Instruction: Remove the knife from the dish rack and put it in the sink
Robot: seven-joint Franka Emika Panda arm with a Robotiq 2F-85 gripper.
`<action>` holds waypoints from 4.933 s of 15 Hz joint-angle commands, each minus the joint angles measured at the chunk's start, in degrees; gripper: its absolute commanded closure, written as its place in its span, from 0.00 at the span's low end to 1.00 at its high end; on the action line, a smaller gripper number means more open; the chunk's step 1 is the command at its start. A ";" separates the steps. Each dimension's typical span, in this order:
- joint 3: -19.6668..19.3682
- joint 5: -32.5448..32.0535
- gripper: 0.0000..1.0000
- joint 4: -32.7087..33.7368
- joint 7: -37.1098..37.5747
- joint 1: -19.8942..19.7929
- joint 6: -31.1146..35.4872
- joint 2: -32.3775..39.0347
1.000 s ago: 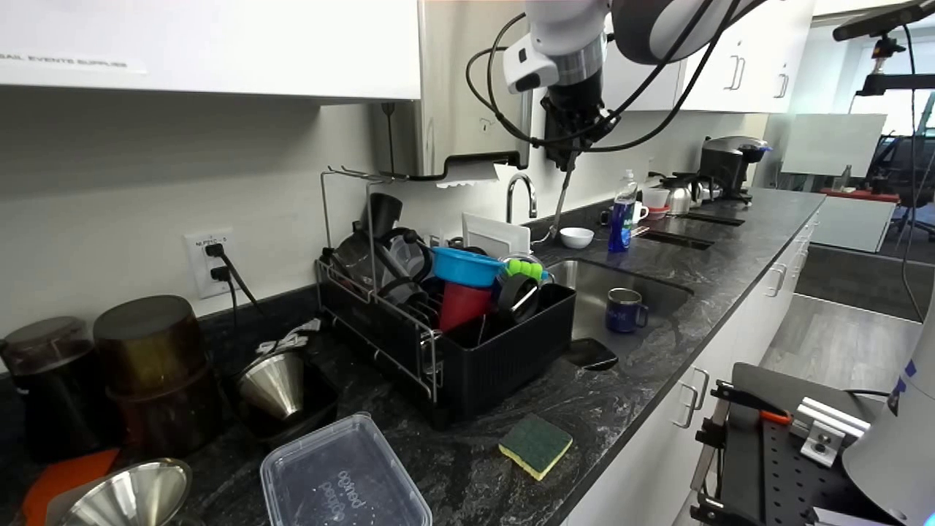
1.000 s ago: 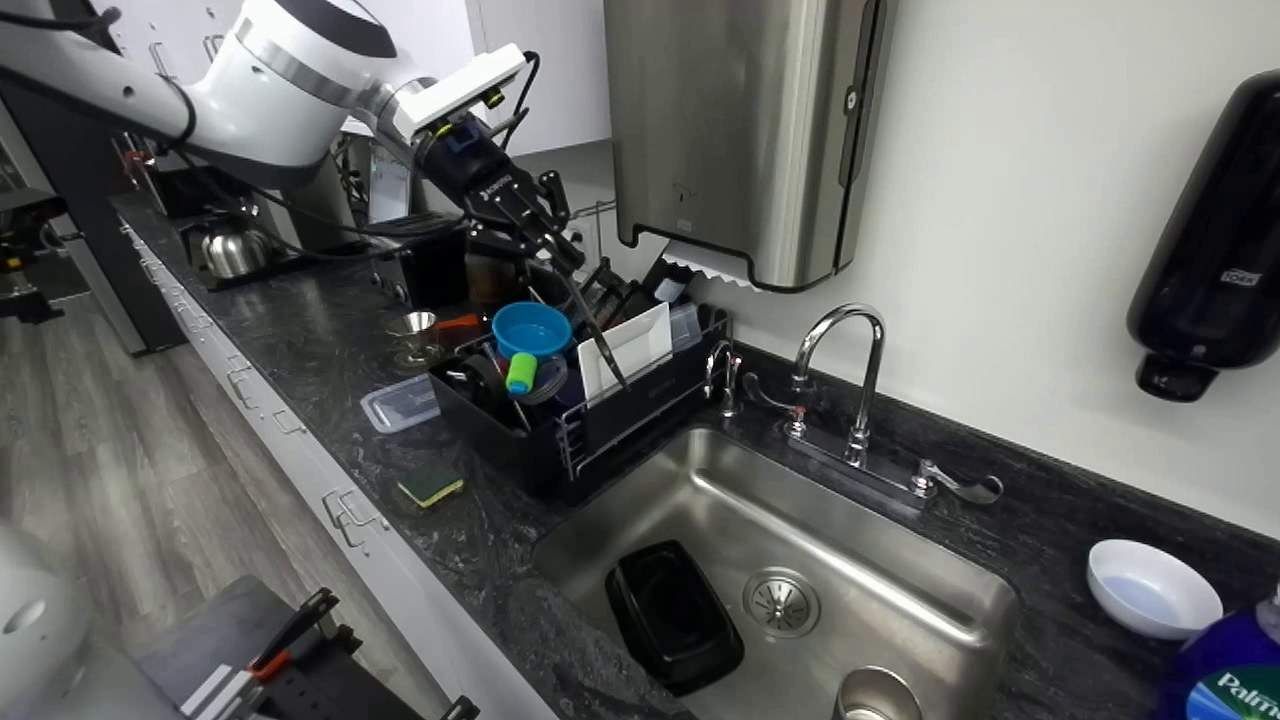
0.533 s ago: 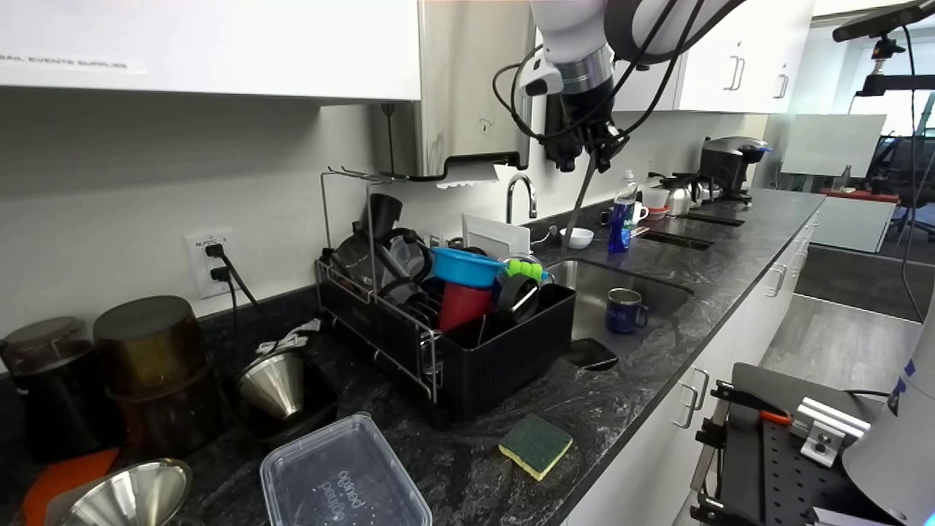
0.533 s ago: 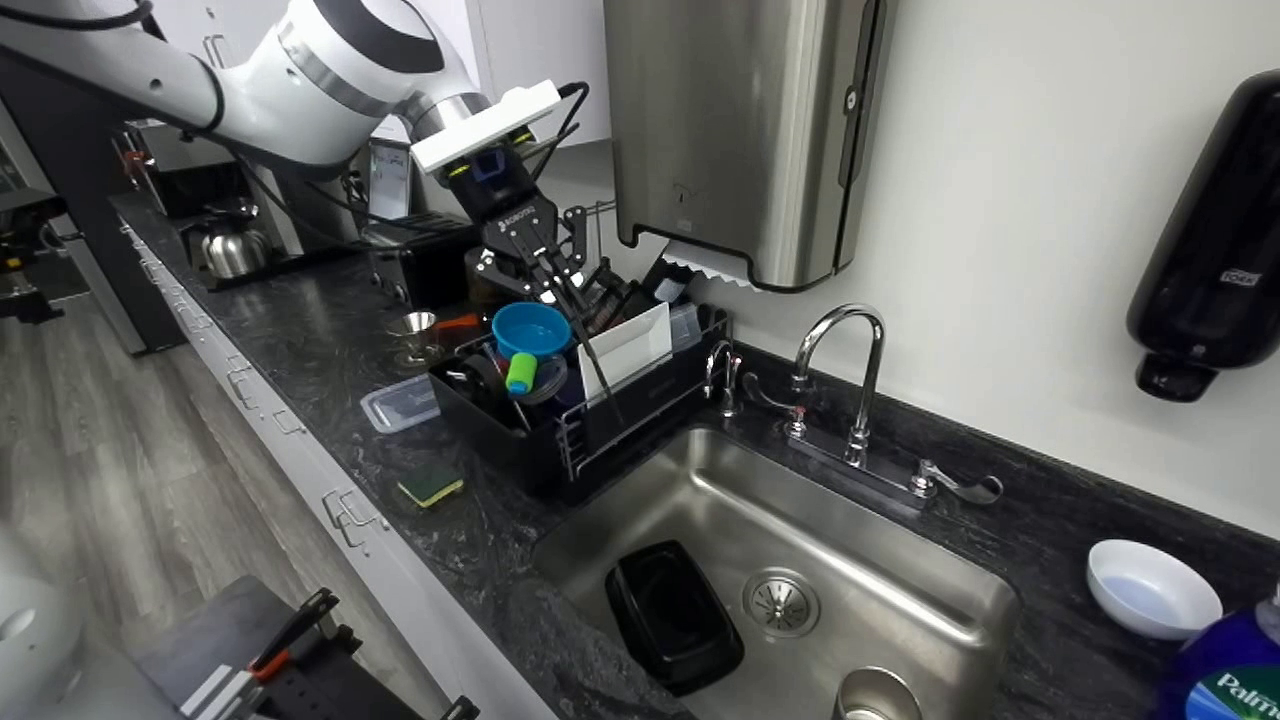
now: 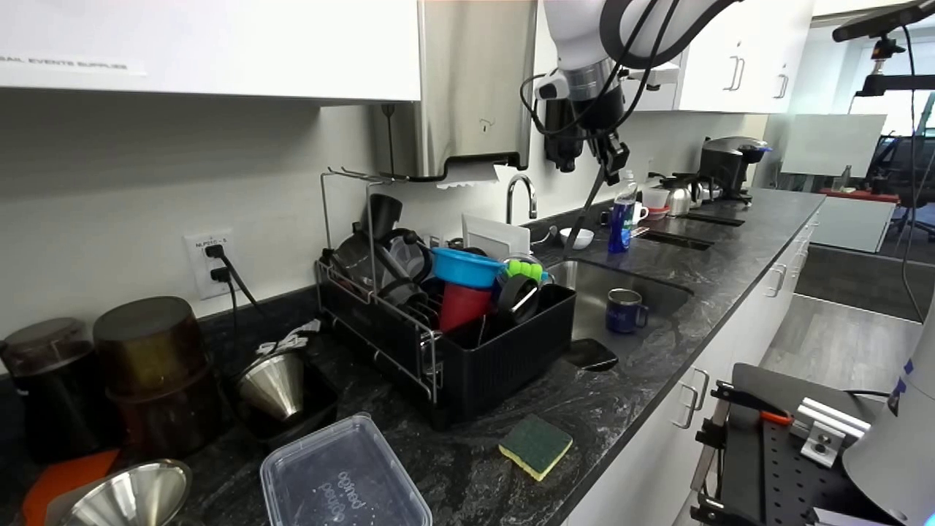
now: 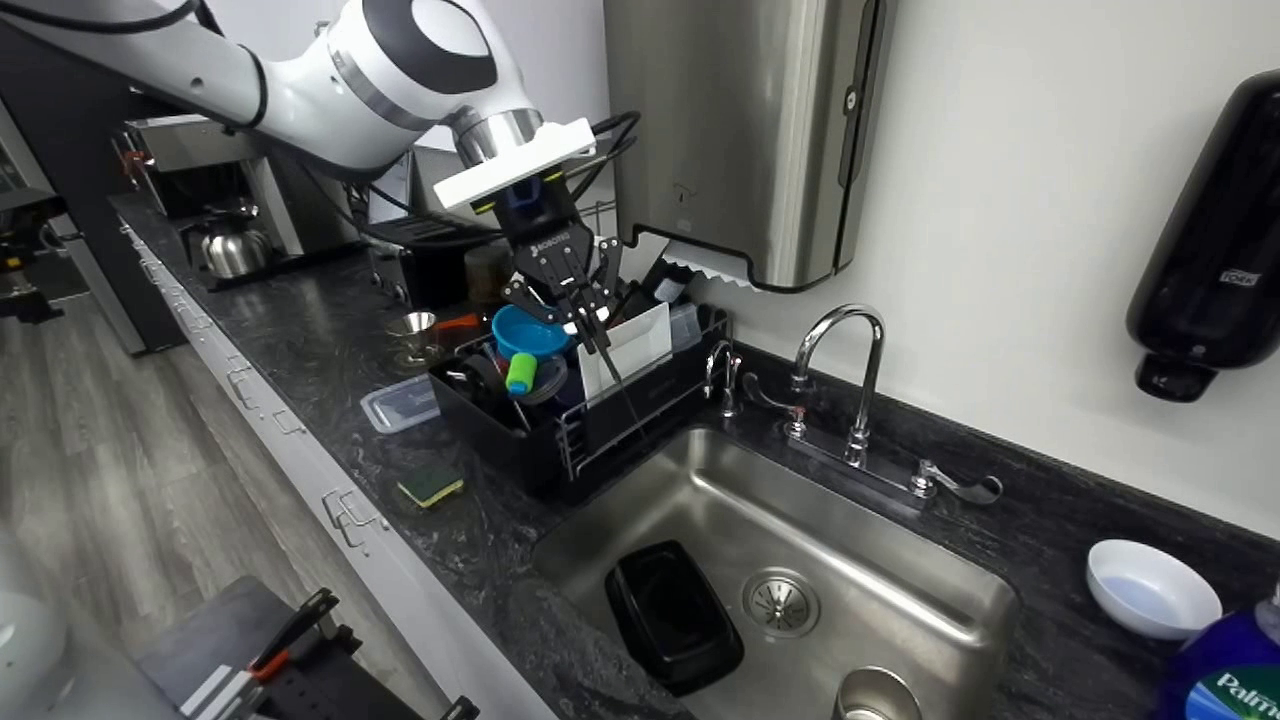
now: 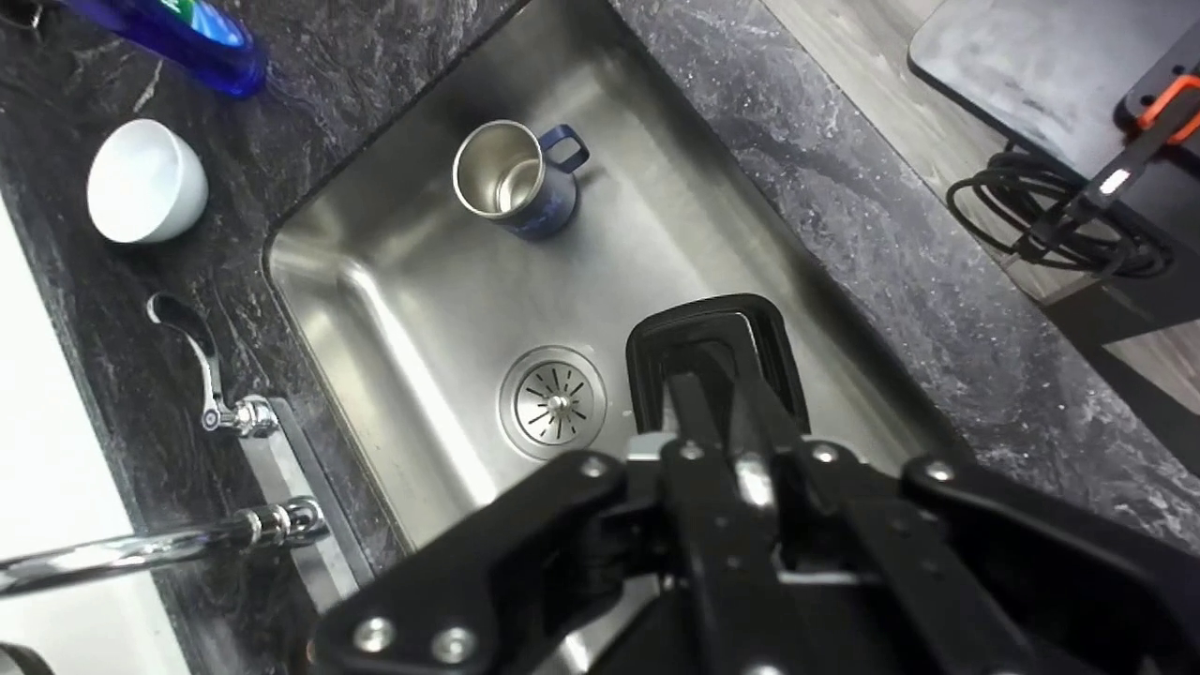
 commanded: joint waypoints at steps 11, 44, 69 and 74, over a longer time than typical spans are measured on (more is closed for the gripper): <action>-2.36 5.73 0.97 0.94 9.38 -5.84 7.13 8.92; -5.52 30.27 0.97 0.53 -0.46 -12.85 7.50 16.98; -5.99 31.07 0.97 7.79 -19.02 -14.96 6.69 22.34; -5.97 31.08 0.87 7.84 -18.99 -14.95 6.68 22.38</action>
